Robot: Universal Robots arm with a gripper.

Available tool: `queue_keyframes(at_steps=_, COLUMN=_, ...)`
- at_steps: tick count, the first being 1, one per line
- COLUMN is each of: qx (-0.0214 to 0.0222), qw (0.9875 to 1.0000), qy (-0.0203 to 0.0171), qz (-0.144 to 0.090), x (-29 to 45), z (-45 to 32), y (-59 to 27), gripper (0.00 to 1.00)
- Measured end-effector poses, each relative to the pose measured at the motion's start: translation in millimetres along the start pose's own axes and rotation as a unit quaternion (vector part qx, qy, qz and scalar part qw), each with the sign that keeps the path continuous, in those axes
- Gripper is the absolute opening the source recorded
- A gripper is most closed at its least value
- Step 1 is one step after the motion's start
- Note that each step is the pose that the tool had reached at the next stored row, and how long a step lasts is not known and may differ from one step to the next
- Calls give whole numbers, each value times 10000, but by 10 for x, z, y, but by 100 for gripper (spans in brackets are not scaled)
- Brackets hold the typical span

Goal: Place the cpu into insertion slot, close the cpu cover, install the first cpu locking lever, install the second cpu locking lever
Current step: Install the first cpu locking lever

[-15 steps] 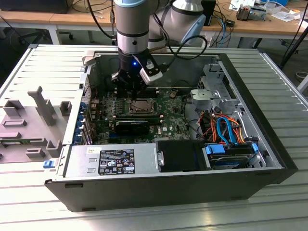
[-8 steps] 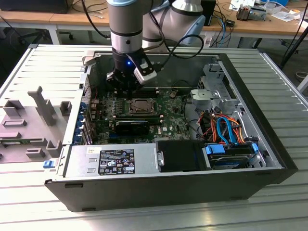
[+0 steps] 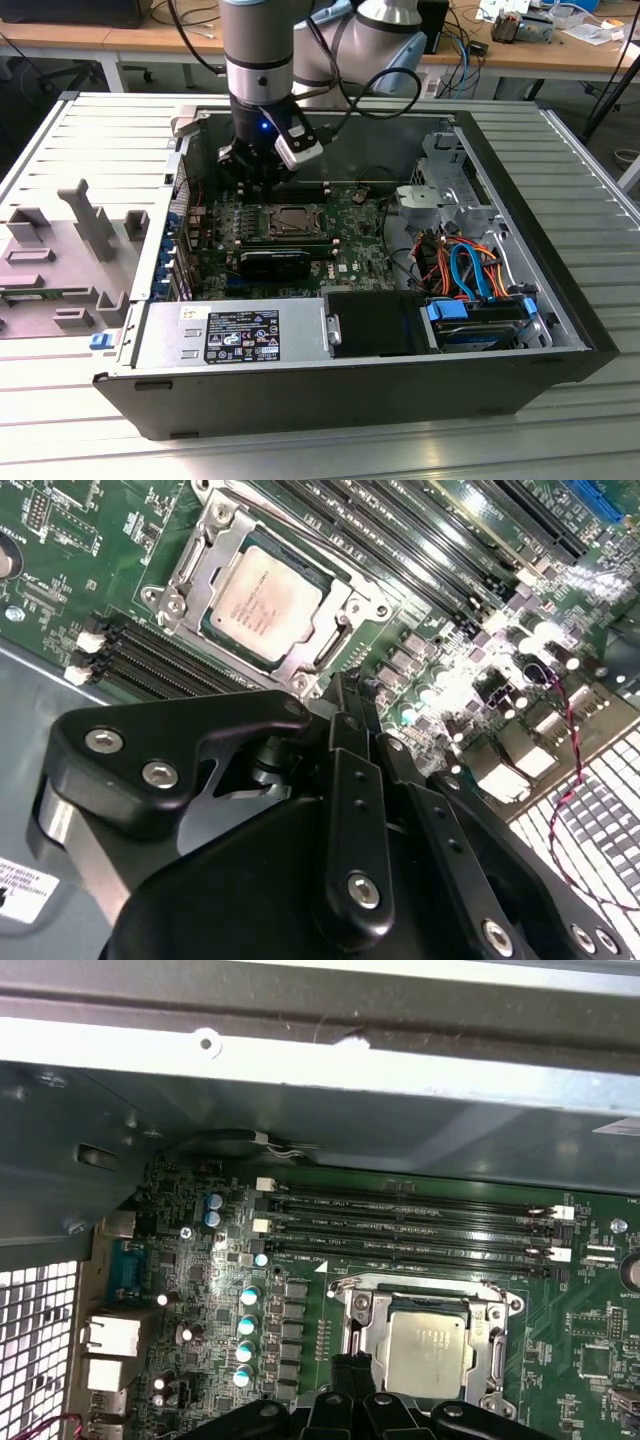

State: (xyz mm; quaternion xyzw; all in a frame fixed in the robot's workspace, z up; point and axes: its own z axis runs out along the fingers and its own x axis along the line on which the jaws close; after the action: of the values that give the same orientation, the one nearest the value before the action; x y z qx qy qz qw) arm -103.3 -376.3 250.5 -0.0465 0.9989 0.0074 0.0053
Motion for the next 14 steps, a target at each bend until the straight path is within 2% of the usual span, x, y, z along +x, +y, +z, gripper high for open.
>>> queue_keyframes(at_steps=6, qx=-32, qw=10000, qy=-5, qz=0, x=38, z=-30, y=7, gripper=11)
queue_keyframes(at_steps=14, qx=-84, qw=10000, qy=-16, qz=0, x=187, z=-32, y=58, gripper=11)
